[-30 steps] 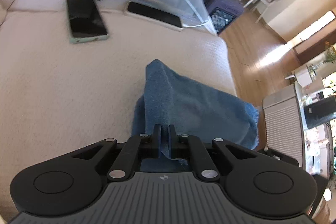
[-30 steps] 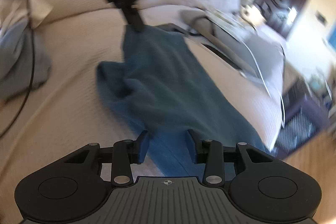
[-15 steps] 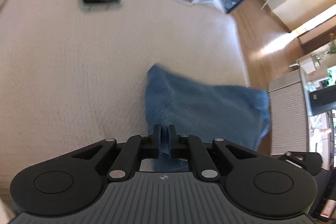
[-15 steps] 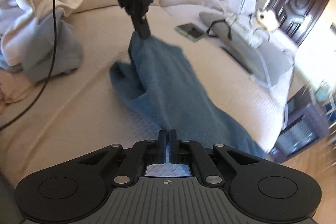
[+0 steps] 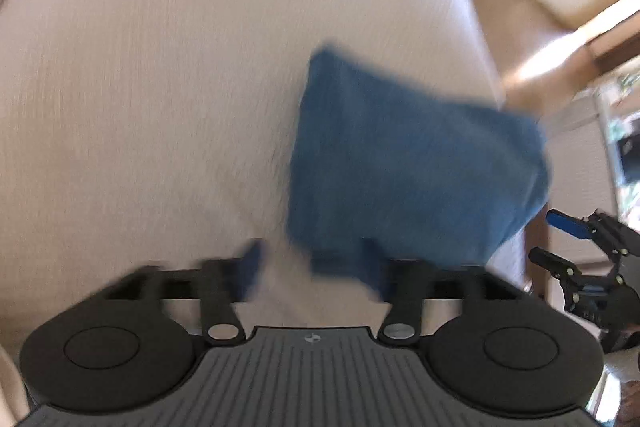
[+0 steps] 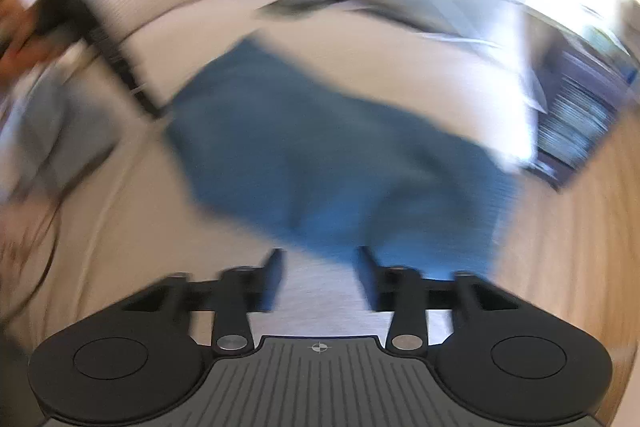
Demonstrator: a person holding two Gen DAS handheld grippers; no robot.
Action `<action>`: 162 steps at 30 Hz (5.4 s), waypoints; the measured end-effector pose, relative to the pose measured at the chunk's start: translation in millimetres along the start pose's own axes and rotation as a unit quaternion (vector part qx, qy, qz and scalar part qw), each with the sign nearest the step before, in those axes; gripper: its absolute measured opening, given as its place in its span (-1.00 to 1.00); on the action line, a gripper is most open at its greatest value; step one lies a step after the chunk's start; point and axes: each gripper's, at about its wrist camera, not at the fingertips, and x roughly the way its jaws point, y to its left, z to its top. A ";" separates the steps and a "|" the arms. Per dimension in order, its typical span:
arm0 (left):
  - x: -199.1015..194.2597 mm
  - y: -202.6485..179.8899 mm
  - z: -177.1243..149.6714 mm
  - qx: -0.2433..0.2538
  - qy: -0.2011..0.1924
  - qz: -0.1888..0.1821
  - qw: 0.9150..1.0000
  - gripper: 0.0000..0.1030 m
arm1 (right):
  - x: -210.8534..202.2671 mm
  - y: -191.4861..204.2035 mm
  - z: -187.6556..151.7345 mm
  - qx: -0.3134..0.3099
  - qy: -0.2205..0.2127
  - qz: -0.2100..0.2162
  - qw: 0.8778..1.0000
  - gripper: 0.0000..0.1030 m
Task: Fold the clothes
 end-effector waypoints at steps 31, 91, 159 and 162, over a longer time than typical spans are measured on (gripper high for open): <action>3.6 -56.8 -1.9 0.061 -0.060 0.006 0.996 -0.66 | 28.3 -87.2 6.8 0.200 0.013 0.035 0.979 -0.55; -68.7 -62.8 -134.2 0.030 -0.056 0.048 0.997 0.63 | 12.8 96.6 -57.5 0.094 0.055 -0.058 0.992 0.39; -263.0 21.7 -199.4 -0.036 -0.242 0.222 0.944 -0.67 | -22.6 63.3 -97.1 0.201 0.035 -0.047 0.978 0.62; -256.2 -30.2 -186.2 0.045 -0.243 0.161 0.956 -0.68 | -41.3 61.5 -91.8 0.196 0.003 -0.052 0.979 0.62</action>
